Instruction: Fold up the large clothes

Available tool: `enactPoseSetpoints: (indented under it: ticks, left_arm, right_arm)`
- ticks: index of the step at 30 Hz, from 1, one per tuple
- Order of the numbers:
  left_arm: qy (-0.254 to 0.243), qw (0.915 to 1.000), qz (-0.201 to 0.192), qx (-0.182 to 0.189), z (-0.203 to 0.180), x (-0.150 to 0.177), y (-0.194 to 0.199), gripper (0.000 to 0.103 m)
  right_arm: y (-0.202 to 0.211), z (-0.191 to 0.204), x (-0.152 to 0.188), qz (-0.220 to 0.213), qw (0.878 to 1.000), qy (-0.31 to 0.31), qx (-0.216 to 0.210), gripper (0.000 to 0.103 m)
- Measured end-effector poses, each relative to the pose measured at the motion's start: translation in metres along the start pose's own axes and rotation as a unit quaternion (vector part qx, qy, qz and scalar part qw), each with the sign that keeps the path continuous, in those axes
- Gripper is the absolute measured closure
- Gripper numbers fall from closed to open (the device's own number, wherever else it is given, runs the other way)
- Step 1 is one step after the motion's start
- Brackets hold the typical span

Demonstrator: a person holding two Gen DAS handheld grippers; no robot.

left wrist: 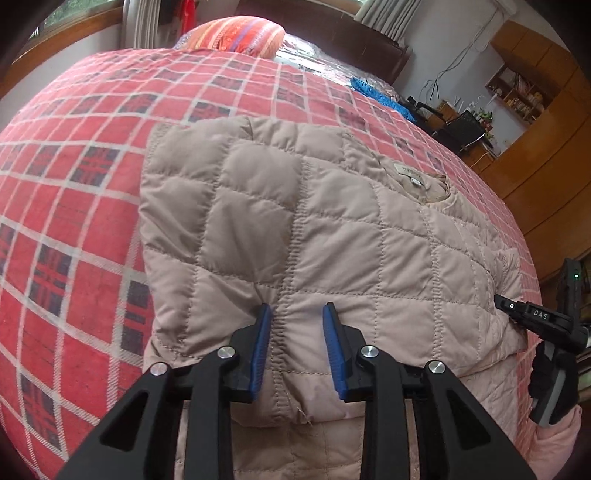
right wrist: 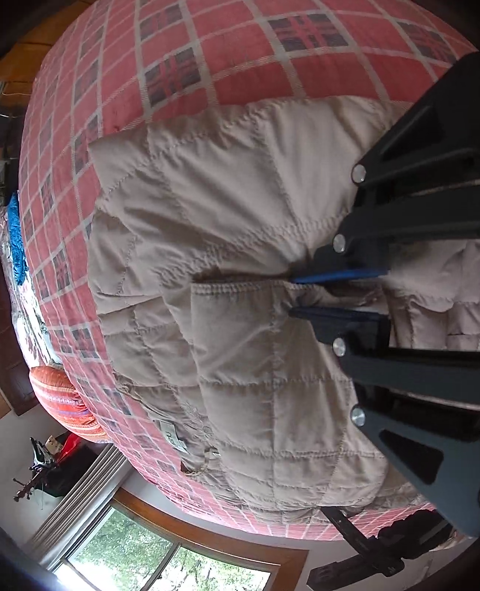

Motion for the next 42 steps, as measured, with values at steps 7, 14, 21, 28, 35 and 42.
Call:
enactPoseSetpoints:
  ticks: [7,14,21,28,35,42]
  left_arm:
    - [-0.01,0.9996,-0.019,0.019,0.005,0.016,0.058,0.061]
    - [-0.072,0.997,-0.026,-0.006,0.048,0.095,0.135,0.032]
    - [-0.058,0.9982,0.013,0.008,0.102,0.189,0.172,0.031]
    - [-0.05,0.9977,0.044,0.01,0.119,0.243,0.173,0.031]
    - [-0.065,0.9943,0.073,0.043,0.107,0.263,0.158,0.031]
    - [-0.078,0.9927,0.081,0.043,0.096,0.272,0.154,0.042]
  right_arm:
    - [0.067,0.011,0.033,-0.048,0.997,0.055,-0.034,0.056]
    - [0.141,0.002,0.139,-0.043,0.989,0.138,-0.039,0.045]
    - [0.152,-0.011,0.249,0.004,0.989,0.146,-0.021,0.036]
    - [0.159,-0.036,0.306,0.013,0.993,0.116,-0.019,0.035]
    - [0.142,-0.04,0.323,0.034,0.993,0.104,-0.037,0.041]
    - [0.142,-0.032,0.33,0.024,0.992,0.115,-0.039,0.073]
Point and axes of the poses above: each gripper's, at about its wrist camera, not at the fingertips, and y roughly against the way its jaws point, z to its left, x to its underside, the point moved 1 cm from there along -y, roughly the way its jaws point, and after that the axes turned 8 degrees about y, right-handed, at the moved point
